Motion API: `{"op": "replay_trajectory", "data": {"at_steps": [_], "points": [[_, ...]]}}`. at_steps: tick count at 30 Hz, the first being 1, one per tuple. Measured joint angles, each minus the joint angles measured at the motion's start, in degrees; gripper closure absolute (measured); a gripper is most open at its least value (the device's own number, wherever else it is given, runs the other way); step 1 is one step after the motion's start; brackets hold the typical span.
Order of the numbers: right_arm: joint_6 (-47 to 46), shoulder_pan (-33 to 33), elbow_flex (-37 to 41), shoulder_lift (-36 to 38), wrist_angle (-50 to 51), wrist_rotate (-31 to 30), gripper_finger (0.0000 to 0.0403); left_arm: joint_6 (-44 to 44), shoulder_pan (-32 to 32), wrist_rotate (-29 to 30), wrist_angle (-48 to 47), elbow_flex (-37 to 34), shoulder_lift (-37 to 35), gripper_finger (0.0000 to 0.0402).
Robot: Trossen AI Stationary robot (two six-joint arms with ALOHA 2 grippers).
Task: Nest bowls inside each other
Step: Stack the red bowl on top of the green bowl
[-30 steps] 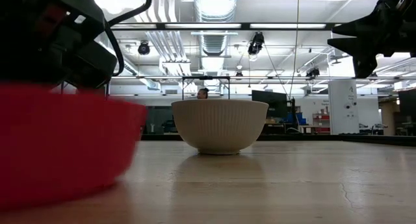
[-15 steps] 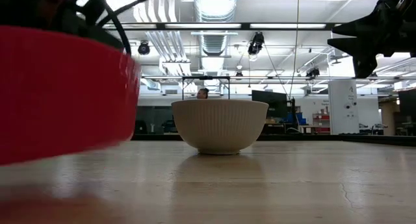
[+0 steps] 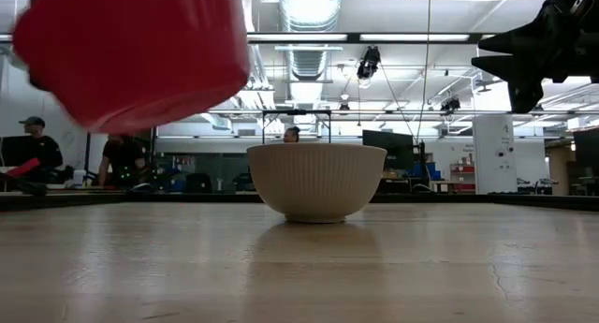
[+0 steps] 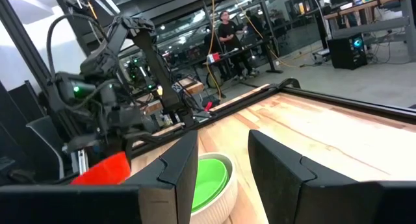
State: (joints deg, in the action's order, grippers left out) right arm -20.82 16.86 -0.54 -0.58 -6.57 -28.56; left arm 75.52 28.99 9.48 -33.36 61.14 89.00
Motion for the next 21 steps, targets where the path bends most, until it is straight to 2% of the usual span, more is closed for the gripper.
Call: {"op": "replay_trajectory", "data": {"at_steps": [7,21], "points": [[0.0,0.0,0.0,0.0,0.1,0.0,0.0271,-9.5,-5.5,2.1,-1.2,0.0,-4.0,0.0398],[0.0,0.0,0.0,0.0,0.4,0.0,0.0271,-28.5,-24.7,-14.5,-3.1,0.1,-7.6,0.0397]]}}
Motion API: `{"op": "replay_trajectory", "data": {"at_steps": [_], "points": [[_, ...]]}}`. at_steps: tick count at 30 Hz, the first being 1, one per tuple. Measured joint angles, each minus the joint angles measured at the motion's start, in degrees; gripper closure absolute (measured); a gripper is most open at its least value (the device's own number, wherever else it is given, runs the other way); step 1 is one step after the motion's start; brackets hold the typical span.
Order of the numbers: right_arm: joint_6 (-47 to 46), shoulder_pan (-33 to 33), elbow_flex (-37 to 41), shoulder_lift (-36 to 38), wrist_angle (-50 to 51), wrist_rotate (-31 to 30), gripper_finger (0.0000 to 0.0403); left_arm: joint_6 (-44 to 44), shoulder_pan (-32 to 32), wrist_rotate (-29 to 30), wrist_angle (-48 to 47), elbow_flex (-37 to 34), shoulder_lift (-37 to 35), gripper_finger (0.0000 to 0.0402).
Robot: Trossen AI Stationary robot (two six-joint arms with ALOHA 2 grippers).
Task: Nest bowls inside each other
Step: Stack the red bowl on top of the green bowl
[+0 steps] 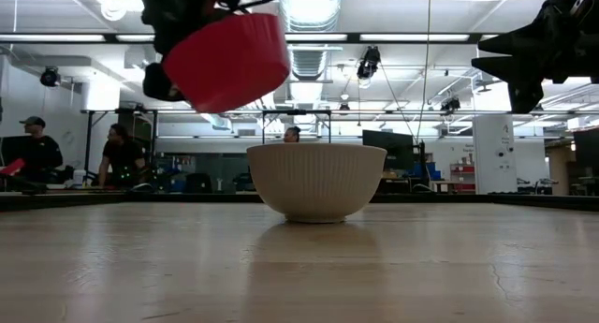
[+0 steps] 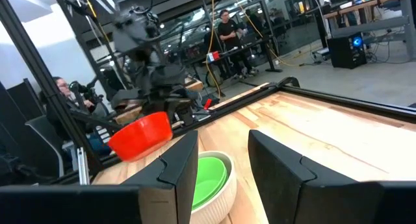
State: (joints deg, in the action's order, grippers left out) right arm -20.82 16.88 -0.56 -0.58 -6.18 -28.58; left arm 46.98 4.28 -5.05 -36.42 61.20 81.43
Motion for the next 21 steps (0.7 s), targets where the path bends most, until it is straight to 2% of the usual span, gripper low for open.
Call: {"op": "replay_trajectory", "data": {"at_steps": [7,18,21], "points": [[0.0,0.0,0.0,0.0,0.0,0.0,0.0271,-4.1,-4.7,-1.7,-1.0,1.2,0.0,0.0397],[0.0,0.0,0.0,0.0,0.0,0.0,0.0271,-7.3,-6.0,-1.8,-7.3,4.4,0.4,0.0397],[0.0,0.0,0.0,0.0,0.0,0.0,0.0271,-7.1,-7.1,-4.4,-7.3,4.4,1.7,0.0397]]}}
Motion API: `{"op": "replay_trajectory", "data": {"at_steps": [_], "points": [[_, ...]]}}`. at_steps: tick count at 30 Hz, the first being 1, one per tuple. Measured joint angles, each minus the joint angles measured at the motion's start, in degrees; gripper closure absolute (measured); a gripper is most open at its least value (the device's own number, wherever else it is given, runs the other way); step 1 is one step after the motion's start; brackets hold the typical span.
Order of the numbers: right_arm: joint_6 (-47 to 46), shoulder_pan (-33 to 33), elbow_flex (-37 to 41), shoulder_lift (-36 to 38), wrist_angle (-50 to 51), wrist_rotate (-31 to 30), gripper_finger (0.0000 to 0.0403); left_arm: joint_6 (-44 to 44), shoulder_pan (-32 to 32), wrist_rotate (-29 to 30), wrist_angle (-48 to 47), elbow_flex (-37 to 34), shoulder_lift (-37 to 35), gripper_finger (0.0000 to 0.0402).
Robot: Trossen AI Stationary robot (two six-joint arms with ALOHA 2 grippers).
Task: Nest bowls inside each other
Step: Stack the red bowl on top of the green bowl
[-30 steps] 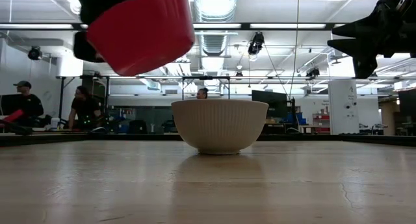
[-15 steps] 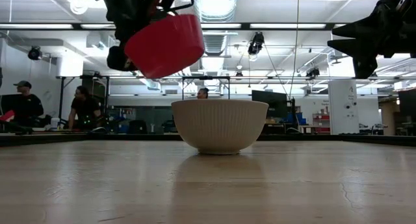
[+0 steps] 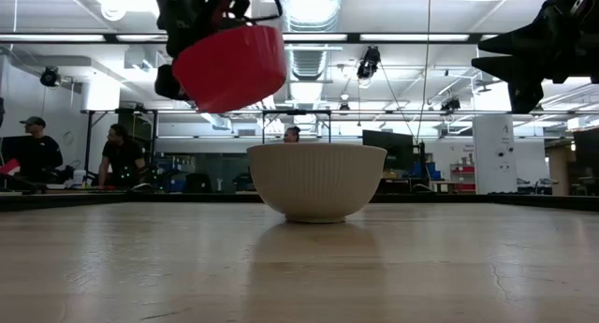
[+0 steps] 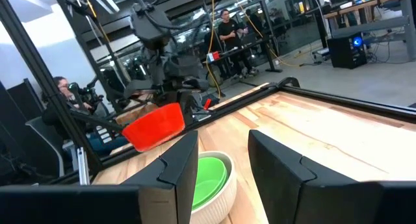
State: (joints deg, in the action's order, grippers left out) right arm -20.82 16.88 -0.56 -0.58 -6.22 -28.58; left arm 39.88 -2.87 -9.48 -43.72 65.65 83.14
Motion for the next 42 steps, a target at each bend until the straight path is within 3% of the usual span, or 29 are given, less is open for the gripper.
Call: {"op": "replay_trajectory", "data": {"at_steps": [5,12,22,29,42], "points": [[0.0,0.0,0.0,0.0,0.0,0.0,0.0271,-1.9,-0.9,-2.8,-0.2,2.7,4.8,0.0397],[0.0,0.0,0.0,0.0,0.0,0.0,0.0271,-6.8,-0.9,-3.3,-2.0,12.1,12.4,0.0397],[0.0,0.0,0.0,0.0,0.0,0.0,0.0271,-11.7,-1.2,-3.0,-13.1,27.1,25.4,0.0397],[0.0,0.0,0.0,0.0,0.0,0.0,0.0271,-13.1,-1.3,-2.5,-12.7,30.2,28.5,0.0397],[0.0,0.0,0.0,0.0,0.0,0.0,0.0271,-11.3,-1.5,5.0,-11.1,29.7,28.5,0.0397]]}}
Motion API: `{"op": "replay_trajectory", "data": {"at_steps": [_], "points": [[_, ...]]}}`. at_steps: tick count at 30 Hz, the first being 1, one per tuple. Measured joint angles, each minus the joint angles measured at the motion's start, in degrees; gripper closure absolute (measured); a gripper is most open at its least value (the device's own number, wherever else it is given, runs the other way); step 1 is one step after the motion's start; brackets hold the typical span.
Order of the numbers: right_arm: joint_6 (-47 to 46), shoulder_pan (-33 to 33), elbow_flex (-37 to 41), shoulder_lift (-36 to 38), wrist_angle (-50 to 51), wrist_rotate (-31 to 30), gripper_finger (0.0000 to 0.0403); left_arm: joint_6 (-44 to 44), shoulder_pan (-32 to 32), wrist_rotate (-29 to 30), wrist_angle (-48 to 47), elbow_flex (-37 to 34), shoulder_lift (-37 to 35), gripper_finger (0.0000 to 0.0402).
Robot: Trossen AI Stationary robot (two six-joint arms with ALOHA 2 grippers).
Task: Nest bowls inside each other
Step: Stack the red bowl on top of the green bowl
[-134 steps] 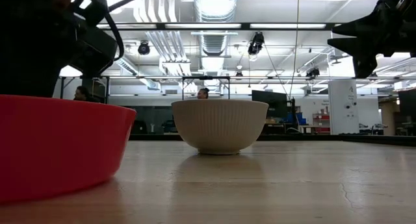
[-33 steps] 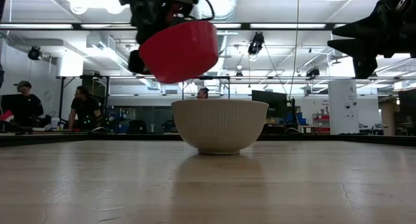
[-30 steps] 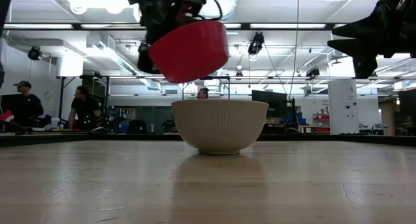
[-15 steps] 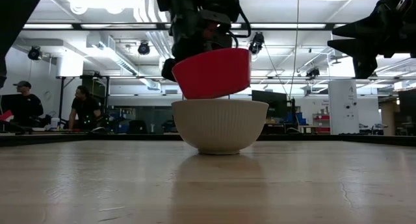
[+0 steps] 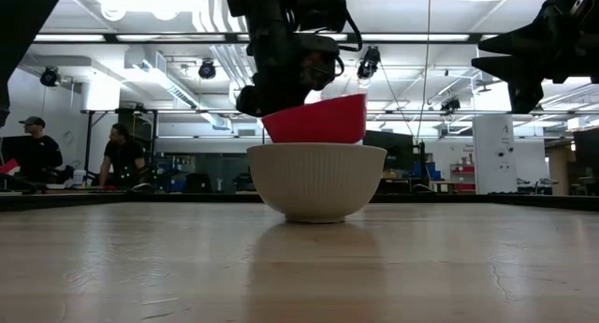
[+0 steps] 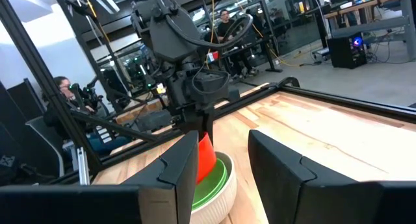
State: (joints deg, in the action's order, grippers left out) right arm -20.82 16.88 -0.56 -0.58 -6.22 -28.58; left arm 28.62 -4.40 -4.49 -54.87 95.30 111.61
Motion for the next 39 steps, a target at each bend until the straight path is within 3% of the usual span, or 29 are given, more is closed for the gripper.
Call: {"op": "replay_trajectory", "data": {"at_steps": [21,39], "points": [[0.0,0.0,0.0,0.0,0.0,0.0,0.0271,0.8,0.0,0.5,4.5,-5.0,-0.1,0.0393],[0.0,0.0,0.0,0.0,0.0,0.0,0.0271,1.8,0.0,-3.7,5.2,-5.6,-0.1,0.0313]]}}
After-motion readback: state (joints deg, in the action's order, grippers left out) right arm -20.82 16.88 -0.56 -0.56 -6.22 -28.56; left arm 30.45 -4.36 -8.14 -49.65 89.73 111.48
